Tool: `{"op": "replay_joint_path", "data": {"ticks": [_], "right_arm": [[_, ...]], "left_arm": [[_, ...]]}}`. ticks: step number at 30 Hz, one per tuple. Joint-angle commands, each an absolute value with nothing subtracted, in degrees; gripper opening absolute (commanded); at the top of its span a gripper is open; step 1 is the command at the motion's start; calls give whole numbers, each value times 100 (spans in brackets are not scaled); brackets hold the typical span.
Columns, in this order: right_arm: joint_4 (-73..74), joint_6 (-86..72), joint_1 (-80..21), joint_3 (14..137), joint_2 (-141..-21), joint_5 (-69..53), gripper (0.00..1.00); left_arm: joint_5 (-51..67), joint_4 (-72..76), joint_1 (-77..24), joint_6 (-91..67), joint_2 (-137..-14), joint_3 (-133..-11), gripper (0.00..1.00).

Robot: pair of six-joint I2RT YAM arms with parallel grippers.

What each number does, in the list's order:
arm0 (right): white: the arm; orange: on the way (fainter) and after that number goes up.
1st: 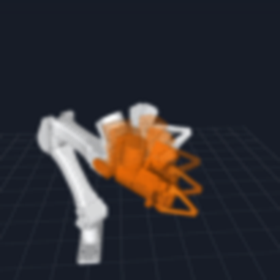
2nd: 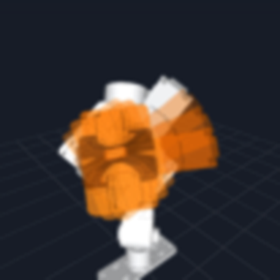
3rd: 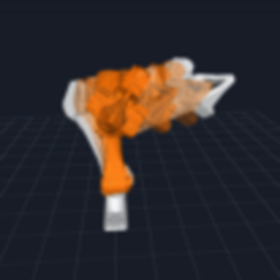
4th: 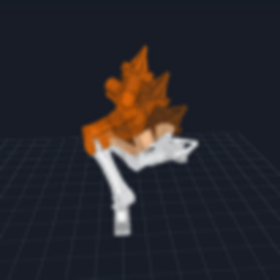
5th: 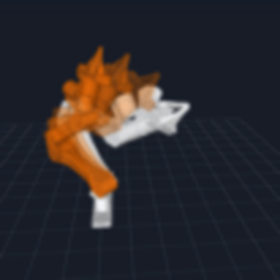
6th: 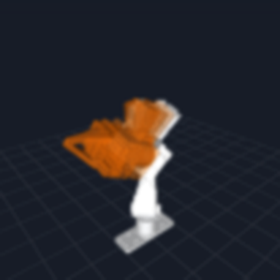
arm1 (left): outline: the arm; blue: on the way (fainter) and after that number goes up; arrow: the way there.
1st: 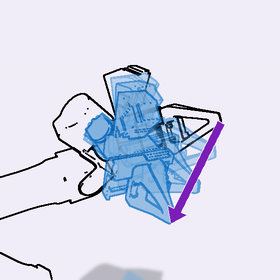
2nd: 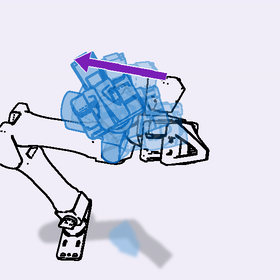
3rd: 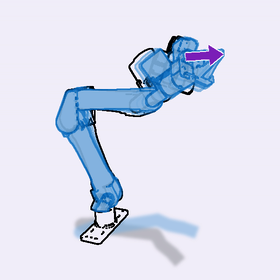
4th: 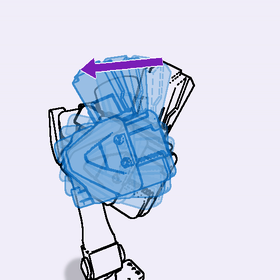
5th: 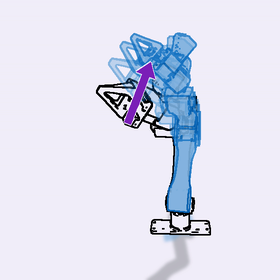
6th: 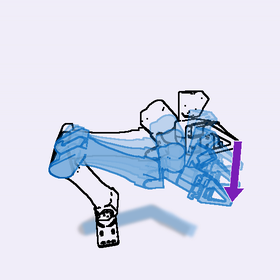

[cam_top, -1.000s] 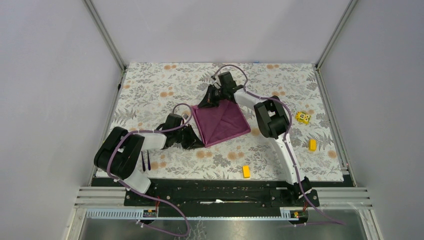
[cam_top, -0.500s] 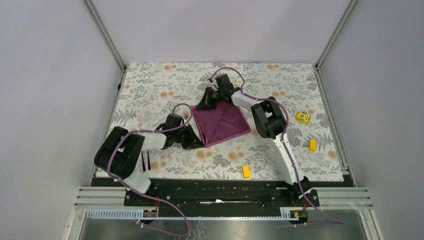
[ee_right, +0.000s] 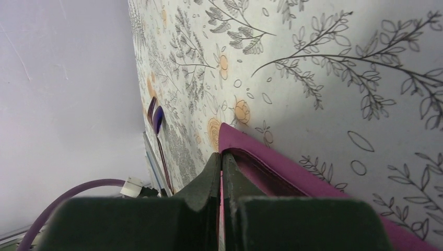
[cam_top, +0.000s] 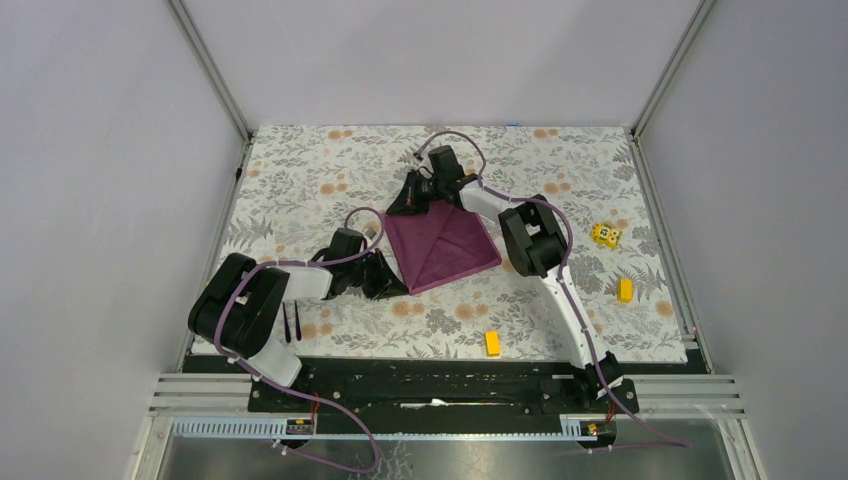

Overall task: Fold the napkin into a case and place the utensils inside
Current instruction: Fold the top corner of the square-folded napkin at the center of the board, then smooth out the upper triangle-folded napkin at the center of the board.

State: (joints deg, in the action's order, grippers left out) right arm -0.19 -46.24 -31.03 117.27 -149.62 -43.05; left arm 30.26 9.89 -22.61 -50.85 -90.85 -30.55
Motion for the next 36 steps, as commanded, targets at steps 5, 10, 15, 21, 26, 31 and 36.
{"op": "replay_joint_path", "data": {"ticks": [5,10,15,21,26,31,36], "right_arm": [[-173,-4685,-3170,12129,-15215,-4359,0],[-167,-4692,-3173,12212,-15305,-4342,0],[-154,-4711,-3172,12252,-15374,-4326,4],[-42,-4683,-3167,12476,-15389,-4470,24],[568,-4457,-3157,13115,-15171,-4679,42],[848,-4485,-3048,13431,-14513,-5144,56],[1012,-3629,-2500,11791,-13091,-4960,75]], "left_arm": [[2821,896,-2259,-4931,-9202,-2879,10],[2821,897,-2259,-4923,-9185,-2862,9],[2838,906,-2259,-4928,-9159,-2856,9],[2950,1007,-2254,-4954,-9126,-2861,12],[2916,1095,-2250,-4967,-8857,-2805,22],[2766,666,-2231,-4900,-8242,-2817,29],[2724,-231,-1981,-4791,-7262,-3018,36]]}}
